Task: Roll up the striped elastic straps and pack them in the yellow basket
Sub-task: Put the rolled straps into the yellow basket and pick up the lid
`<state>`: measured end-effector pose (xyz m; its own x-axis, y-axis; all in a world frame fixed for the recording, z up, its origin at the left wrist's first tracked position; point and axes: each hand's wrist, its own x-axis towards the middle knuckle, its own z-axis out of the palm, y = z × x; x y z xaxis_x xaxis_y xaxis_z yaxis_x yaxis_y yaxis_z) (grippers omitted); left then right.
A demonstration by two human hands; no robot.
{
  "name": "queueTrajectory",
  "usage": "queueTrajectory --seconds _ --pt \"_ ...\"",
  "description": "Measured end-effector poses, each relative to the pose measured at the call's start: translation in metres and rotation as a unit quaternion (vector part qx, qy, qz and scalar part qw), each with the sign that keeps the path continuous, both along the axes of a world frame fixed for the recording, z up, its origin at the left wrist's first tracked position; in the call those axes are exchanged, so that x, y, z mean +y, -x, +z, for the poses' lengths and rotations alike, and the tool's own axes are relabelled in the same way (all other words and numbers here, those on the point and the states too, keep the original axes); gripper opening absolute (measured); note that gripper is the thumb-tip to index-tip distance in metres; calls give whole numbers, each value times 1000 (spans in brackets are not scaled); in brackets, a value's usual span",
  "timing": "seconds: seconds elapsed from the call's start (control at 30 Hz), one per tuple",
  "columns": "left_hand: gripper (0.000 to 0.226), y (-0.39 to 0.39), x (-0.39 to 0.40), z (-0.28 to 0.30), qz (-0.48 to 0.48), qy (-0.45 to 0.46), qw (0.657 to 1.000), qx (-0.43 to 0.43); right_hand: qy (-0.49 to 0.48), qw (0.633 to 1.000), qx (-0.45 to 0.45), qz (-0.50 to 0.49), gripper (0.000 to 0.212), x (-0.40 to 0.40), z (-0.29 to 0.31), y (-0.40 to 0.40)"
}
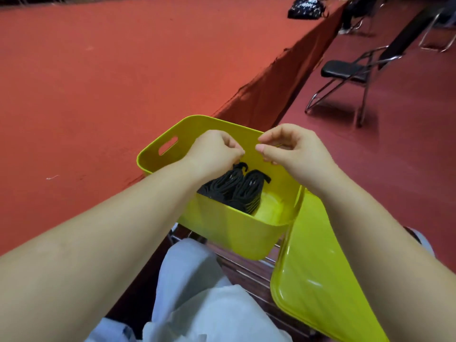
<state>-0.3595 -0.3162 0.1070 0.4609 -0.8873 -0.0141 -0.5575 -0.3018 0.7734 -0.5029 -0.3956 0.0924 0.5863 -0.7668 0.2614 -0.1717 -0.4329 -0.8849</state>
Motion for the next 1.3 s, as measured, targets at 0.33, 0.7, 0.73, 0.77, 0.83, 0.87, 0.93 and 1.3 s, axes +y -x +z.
queueTrajectory --seconds 0.33,0.7,0.73,0.77,0.83,0.87,0.93,1.3 --pt "11 84 67 -34 -72 -5 986 151 -70 946 -162 -273 17 39 -71 78" --pt "8 123 60 -181 39 -274 890 362 -67 858 442 -253 72 39 -204 132" --pt "10 130 58 -187 36 -282 880 379 -59 853 455 -251 74 41 -208 131" --pt "15 137 56 -193 41 -284 871 399 -49 851 458 -252 74 43 -211 131" --pt "18 145 51 -199 61 -266 859 433 -37 852 453 -260 73 46 -213 130" --pt "17 148 50 -197 66 -251 860 440 -36 854 445 -268 72 46 -212 130" --pt "15 152 45 -189 56 -214 878 424 -36 863 414 -286 71 43 -208 131" --pt "31 175 40 -71 -108 37 907 404 -38 946 130 -296 65 10 -101 133"
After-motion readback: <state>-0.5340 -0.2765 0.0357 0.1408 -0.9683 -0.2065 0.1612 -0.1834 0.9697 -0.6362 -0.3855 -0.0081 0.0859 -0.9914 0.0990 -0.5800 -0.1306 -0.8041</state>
